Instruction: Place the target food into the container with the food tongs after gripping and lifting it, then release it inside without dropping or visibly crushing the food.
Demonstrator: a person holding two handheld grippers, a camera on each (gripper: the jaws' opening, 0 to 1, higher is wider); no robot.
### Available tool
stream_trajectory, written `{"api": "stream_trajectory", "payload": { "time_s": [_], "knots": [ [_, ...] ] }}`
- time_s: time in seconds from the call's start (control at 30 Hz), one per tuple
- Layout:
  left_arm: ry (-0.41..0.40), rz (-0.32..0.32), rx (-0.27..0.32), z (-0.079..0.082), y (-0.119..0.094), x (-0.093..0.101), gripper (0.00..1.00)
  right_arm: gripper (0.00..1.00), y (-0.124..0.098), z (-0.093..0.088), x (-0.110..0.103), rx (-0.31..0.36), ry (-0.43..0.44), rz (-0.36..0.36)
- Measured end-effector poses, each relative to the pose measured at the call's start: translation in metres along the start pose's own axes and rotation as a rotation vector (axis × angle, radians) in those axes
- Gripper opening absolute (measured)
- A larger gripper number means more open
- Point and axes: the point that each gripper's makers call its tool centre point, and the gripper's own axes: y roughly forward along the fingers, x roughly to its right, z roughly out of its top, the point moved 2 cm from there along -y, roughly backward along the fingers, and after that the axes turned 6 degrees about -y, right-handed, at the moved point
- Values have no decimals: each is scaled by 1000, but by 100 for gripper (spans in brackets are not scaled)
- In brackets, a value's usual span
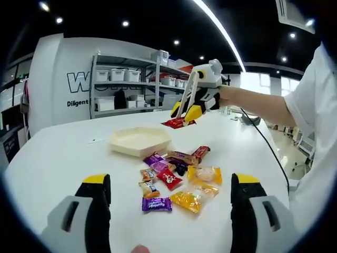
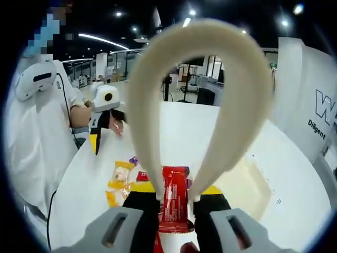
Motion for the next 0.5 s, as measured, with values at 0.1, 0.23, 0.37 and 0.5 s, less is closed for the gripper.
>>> {"api": "stream_trajectory", "payload": {
  "time_s": [0.1, 0.23, 0.37, 0.5],
  "knots": [
    [0, 4, -2, 0, -1, -1, 92, 19, 4, 0, 7, -2, -4, 6],
    [-1, 7, -2, 0, -1, -2, 92, 19, 9, 1, 18, -4, 1, 11],
    [-2, 10, 1, 1, -2, -3, 92, 19, 12, 0, 27, -10, 2, 13],
    [-3, 14, 1, 1, -2, -5, 92, 19, 16, 1, 38, -17, 3, 12]
  ]
}}
